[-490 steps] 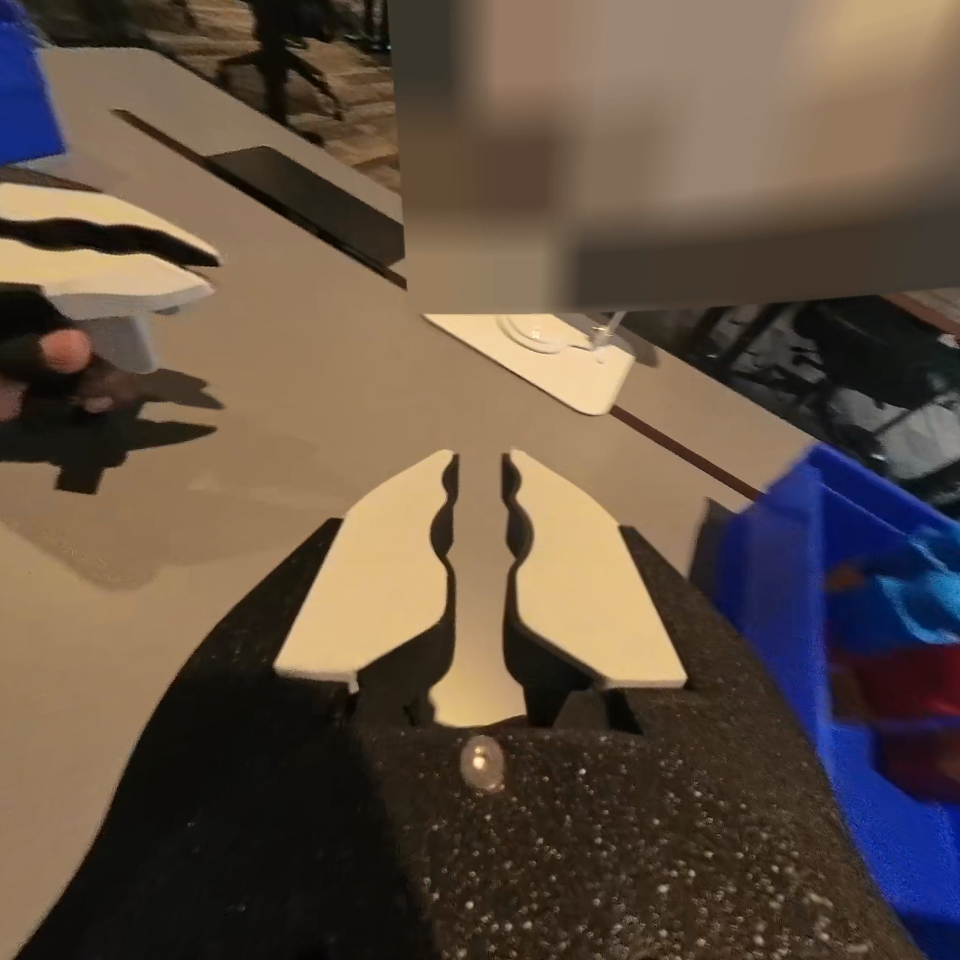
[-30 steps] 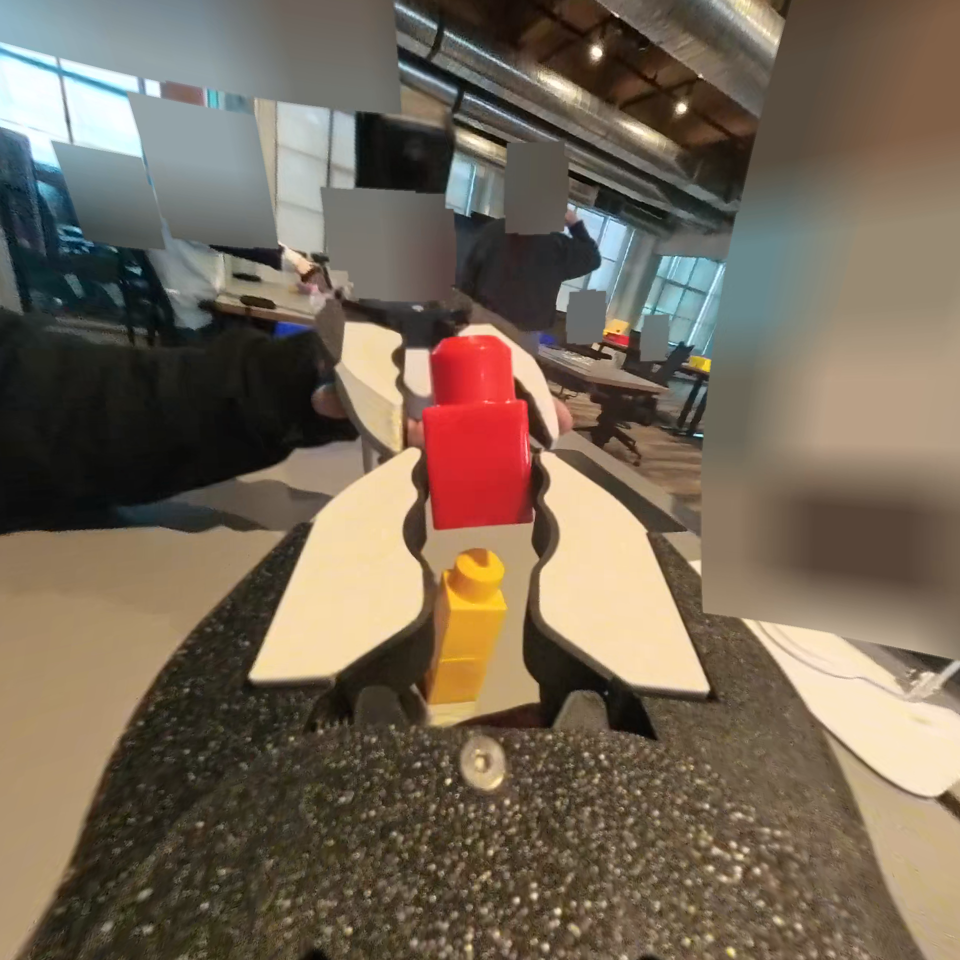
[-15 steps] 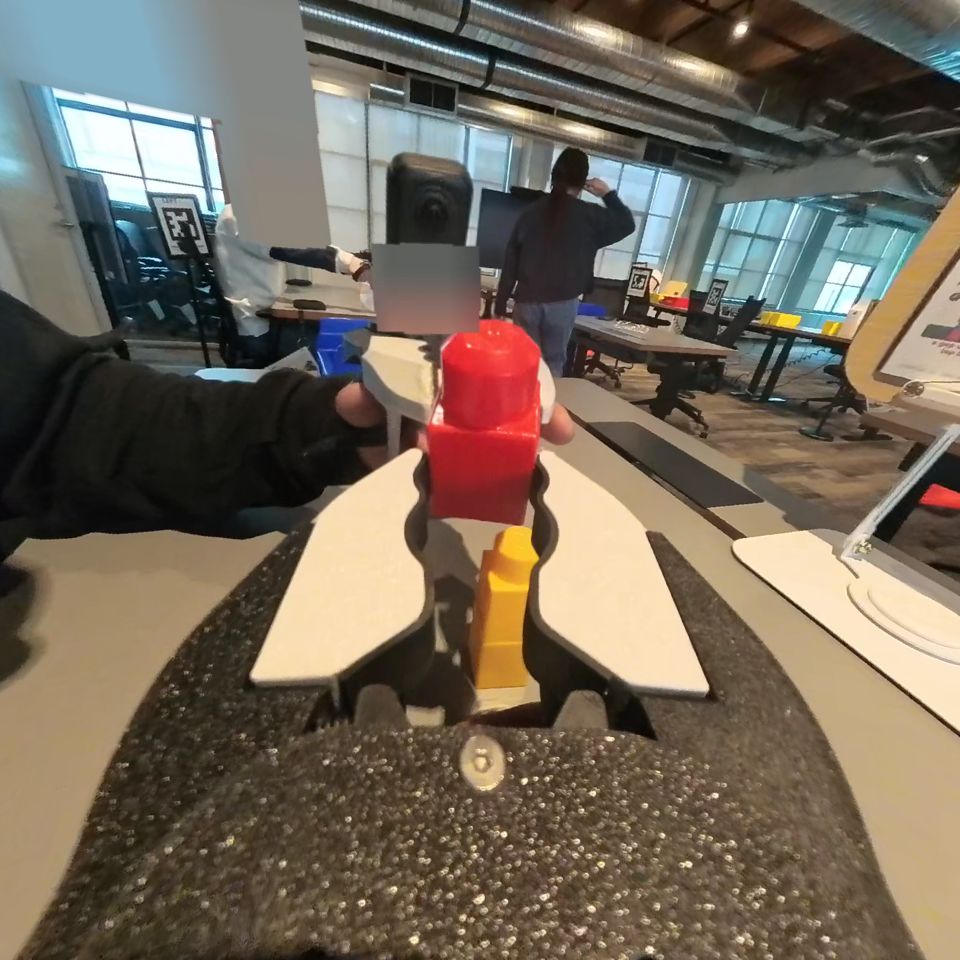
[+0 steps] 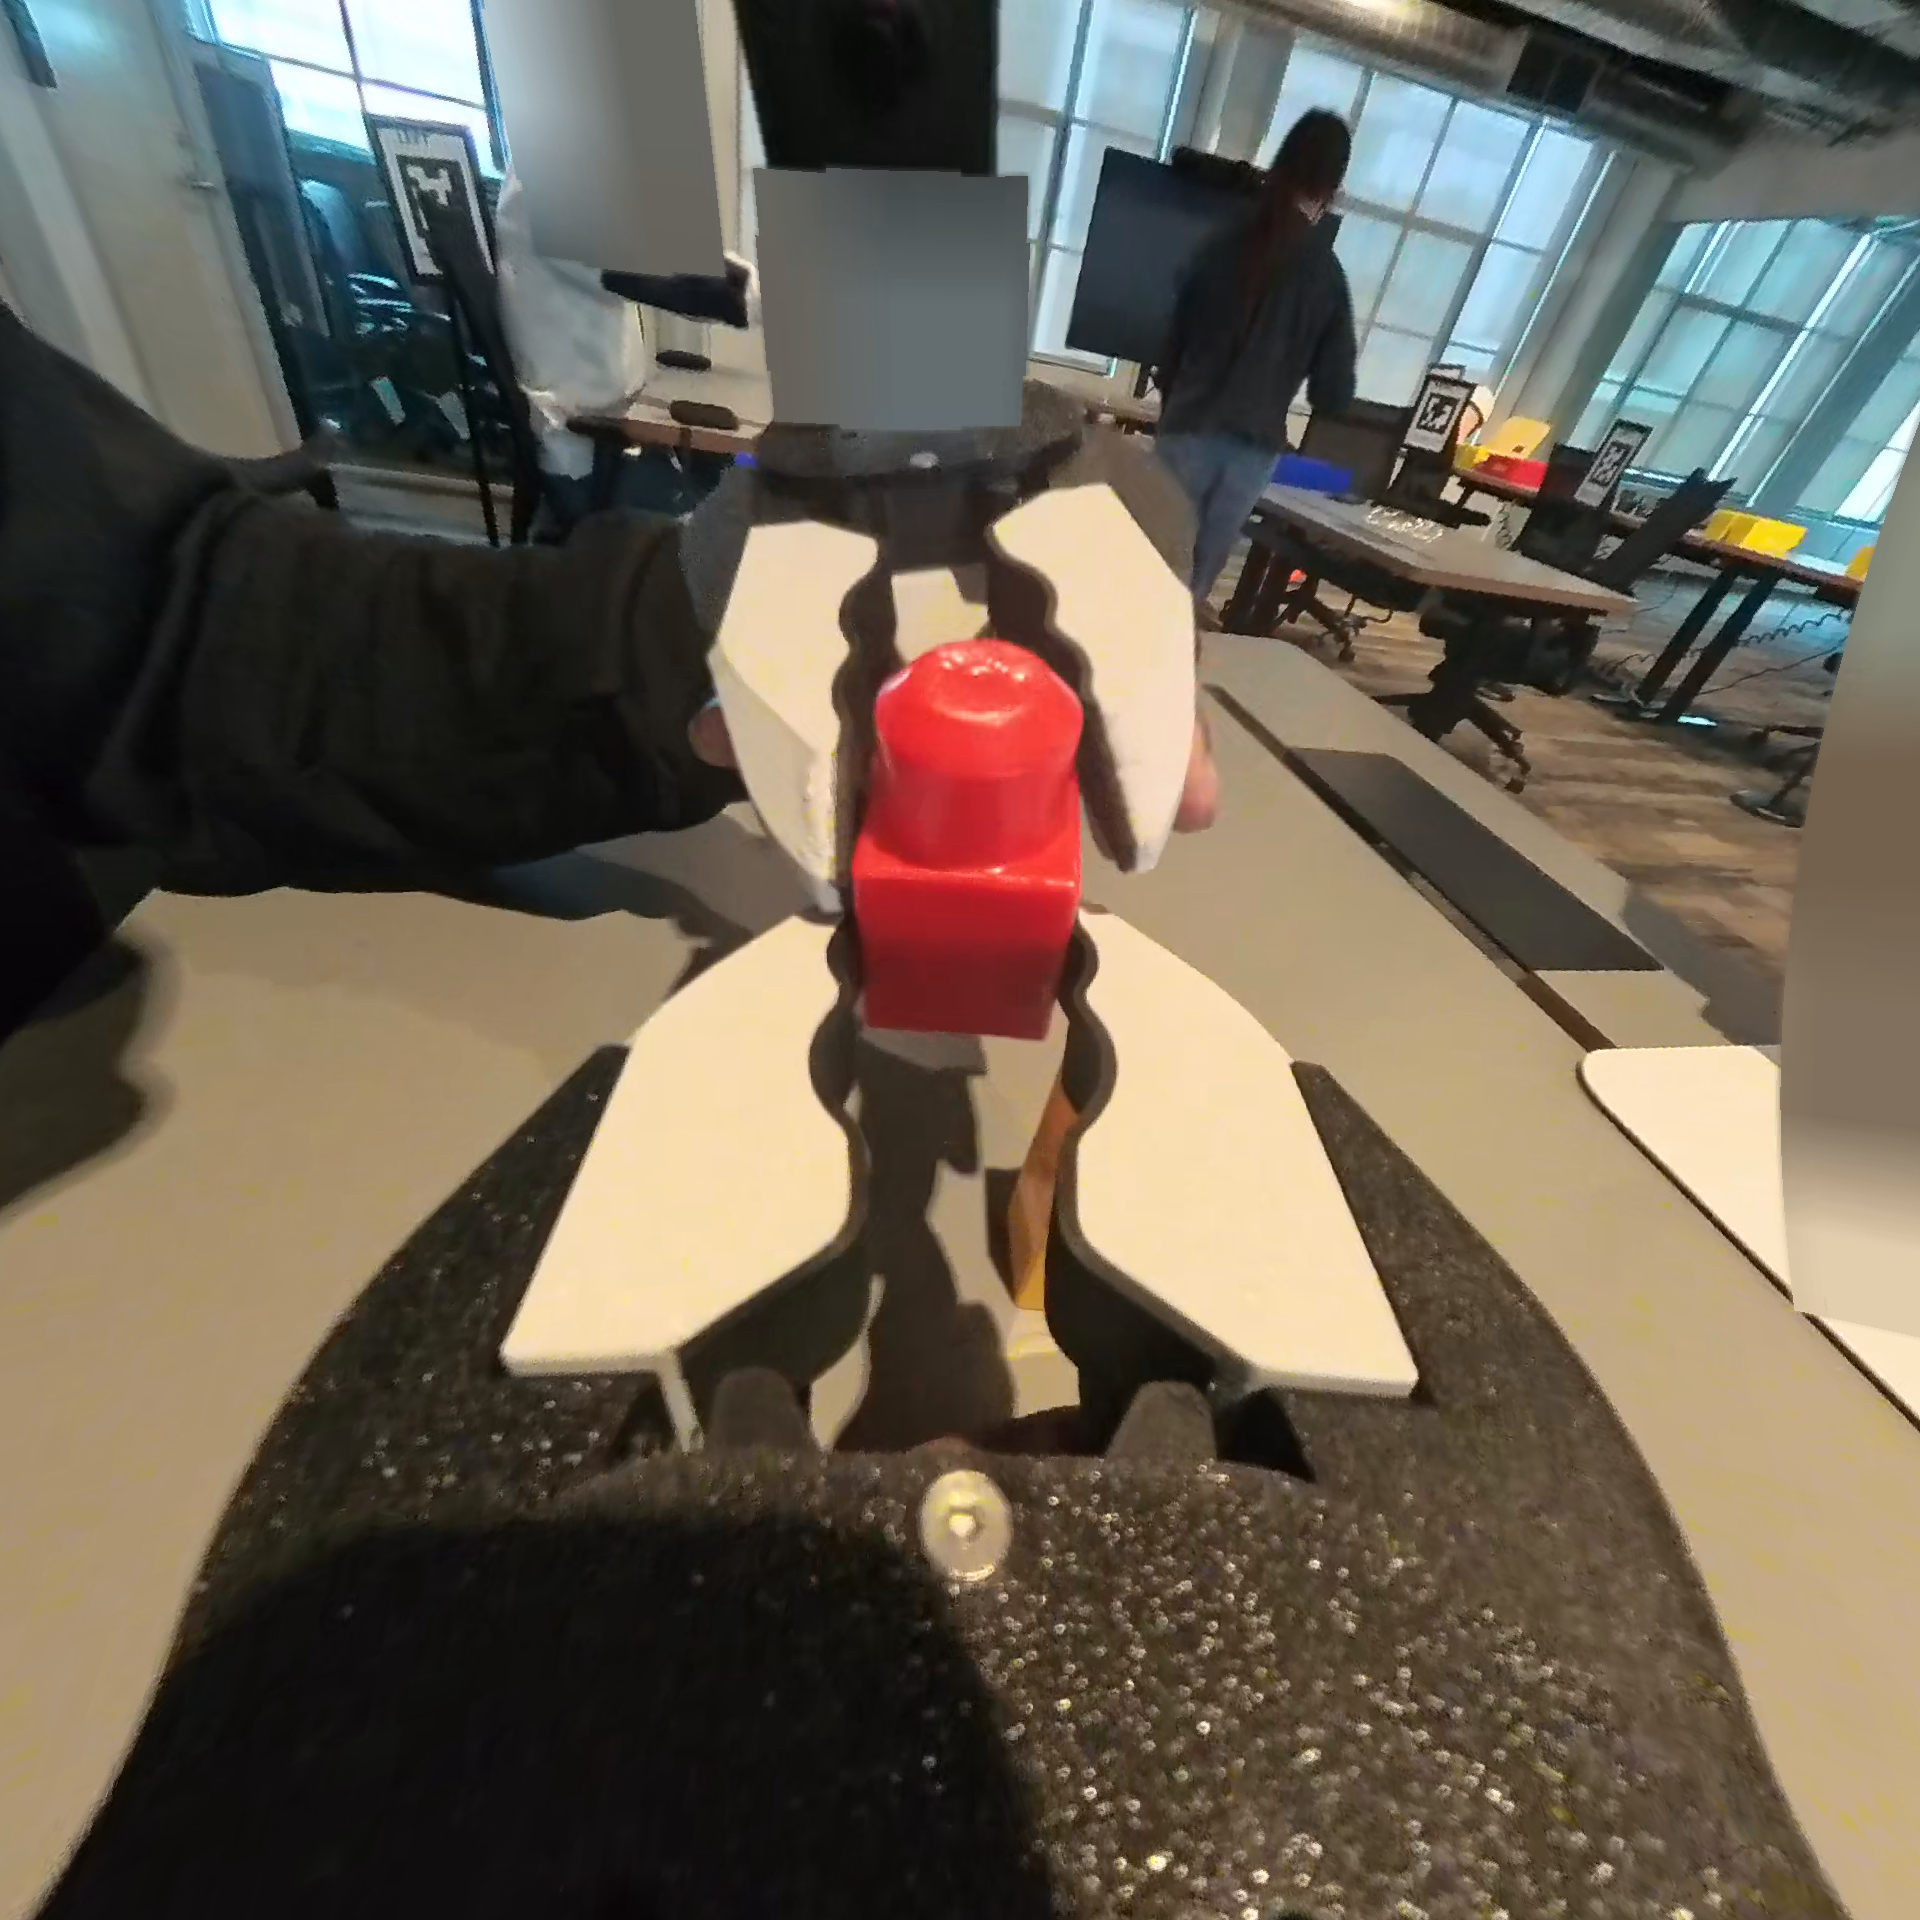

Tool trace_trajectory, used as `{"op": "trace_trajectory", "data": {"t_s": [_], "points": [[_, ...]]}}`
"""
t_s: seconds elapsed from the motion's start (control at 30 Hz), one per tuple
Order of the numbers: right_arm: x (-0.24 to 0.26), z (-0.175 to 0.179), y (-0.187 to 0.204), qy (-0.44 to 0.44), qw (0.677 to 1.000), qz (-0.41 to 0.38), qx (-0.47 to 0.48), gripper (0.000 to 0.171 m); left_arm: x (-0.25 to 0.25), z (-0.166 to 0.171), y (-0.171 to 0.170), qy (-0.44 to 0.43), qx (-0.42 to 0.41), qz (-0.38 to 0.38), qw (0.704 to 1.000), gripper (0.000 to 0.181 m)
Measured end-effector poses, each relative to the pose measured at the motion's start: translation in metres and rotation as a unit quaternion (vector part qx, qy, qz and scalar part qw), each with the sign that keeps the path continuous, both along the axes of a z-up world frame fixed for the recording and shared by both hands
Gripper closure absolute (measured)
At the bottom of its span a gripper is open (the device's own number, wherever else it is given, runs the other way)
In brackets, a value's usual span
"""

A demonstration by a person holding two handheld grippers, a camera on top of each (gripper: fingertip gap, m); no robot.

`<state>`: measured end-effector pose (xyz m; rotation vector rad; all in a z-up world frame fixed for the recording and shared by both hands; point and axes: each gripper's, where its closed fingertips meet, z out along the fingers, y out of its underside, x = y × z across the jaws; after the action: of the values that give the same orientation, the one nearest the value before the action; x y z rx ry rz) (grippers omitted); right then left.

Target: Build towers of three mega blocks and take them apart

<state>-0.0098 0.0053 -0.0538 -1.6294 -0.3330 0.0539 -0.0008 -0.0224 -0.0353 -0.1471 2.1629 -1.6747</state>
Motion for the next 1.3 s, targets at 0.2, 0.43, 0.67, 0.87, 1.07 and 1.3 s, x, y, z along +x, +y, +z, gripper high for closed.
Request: {"op": "trace_trajectory", "data": {"t_s": [0.2,0.43,0.67,0.87,1.07,1.3], "points": [[0.017,0.005,-0.001,0.009,0.999,-0.043,0.016,0.134,0.013,0.012,0.012,0.003,-0.044,0.03,0.999,0.144],[0.035,-0.016,0.003,0.02,0.997,-0.069,-0.016,0.128,0.043,-0.006,0.053,0.081,-0.159,0.05,0.983,0.144],[0.041,-0.027,0.008,0.024,0.996,-0.086,-0.03,0.126,0.046,-0.023,0.038,0.096,-0.146,0.023,0.984,0.144],[0.045,-0.037,0.01,0.02,0.994,-0.1,-0.044,0.126,0.046,-0.039,0.033,0.089,-0.109,0.03,0.99,0.144],[0.042,-0.037,0.014,0.02,0.994,-0.102,-0.04,0.125,0.044,-0.043,0.033,0.08,-0.094,0.028,0.992,0.144],[0.045,-0.045,0.023,0.034,0.992,-0.11,-0.059,0.132,0.043,-0.045,0.033,0.083,-0.086,0.002,0.993,0.144]]}}
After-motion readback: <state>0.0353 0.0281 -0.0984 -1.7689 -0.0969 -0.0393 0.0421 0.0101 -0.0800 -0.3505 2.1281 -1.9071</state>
